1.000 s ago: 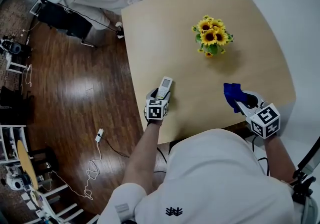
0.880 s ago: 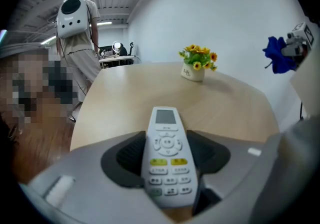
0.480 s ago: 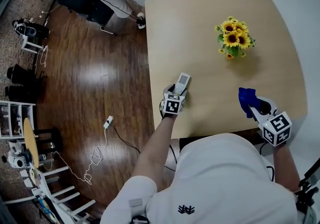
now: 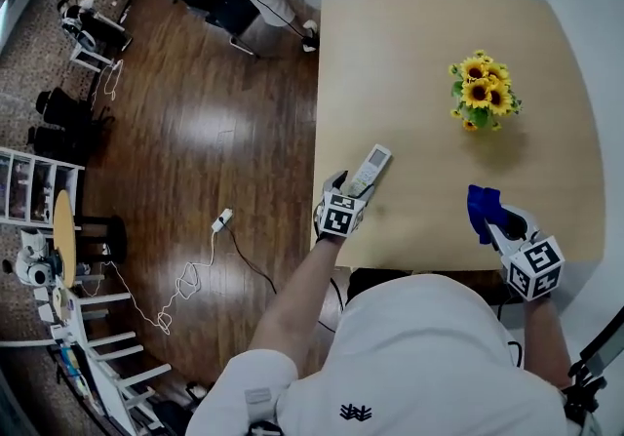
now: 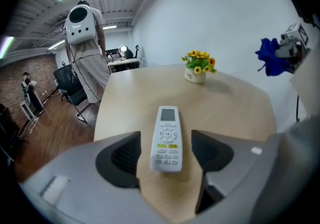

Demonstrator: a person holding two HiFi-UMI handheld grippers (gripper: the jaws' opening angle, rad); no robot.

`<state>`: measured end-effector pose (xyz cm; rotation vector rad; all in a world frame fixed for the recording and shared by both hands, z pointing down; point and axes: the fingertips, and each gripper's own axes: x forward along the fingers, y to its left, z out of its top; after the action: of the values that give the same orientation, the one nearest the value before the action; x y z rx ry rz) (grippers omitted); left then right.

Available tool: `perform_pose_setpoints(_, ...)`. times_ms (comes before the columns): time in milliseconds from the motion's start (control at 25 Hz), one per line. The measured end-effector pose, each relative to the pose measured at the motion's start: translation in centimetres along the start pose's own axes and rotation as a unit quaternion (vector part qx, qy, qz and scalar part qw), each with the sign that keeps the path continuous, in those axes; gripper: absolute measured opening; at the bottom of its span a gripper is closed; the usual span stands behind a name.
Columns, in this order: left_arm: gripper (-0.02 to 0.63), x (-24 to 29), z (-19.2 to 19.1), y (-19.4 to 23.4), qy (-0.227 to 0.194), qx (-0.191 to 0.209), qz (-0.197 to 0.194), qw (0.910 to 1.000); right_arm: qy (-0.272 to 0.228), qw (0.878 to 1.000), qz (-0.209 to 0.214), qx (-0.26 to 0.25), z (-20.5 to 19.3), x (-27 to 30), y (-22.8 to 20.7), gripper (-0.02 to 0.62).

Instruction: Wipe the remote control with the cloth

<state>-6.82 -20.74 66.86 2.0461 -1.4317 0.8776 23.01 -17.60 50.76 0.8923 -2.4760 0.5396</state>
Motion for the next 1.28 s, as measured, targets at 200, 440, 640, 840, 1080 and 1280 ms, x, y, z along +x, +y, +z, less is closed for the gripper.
perform_pose_setpoints(200,0.336,-4.7,-3.1,-1.8,-0.009,-0.023,0.018,0.9995,0.006,0.999,0.034,0.003,-1.7,1.3,1.1,0.084)
perform_pose_setpoints(440,0.336,-11.4,-4.8,-5.8,-0.015,-0.023,-0.005,0.9996,0.016,0.998,0.054,0.000,-3.7,3.3,2.4,0.084)
perform_pose_setpoints(640,0.334,-15.1,-3.9,-5.9,-0.065,0.022,-0.012,0.9976,0.005,0.999,0.050,-0.013,-3.4,3.9,5.0,0.084)
perform_pose_setpoints(840,0.334,-20.8,-4.3,-5.4,-0.131,0.026,-0.033,0.9904,-0.012,0.999,0.024,-0.046,-2.1,3.4,9.4,0.084)
perform_pose_setpoints(1080,0.333,-30.9,-9.2,-3.6,-0.201,-0.005,-0.074,0.9768,-0.037,0.997,-0.024,-0.066,-1.9,1.8,17.7,0.084)
perform_pose_setpoints(1280,0.330,-37.1,-12.5,-3.2,-0.238,-0.018,-0.109,0.9651,-0.051,0.995,-0.046,-0.077,-1.9,-1.4,24.7,0.084)
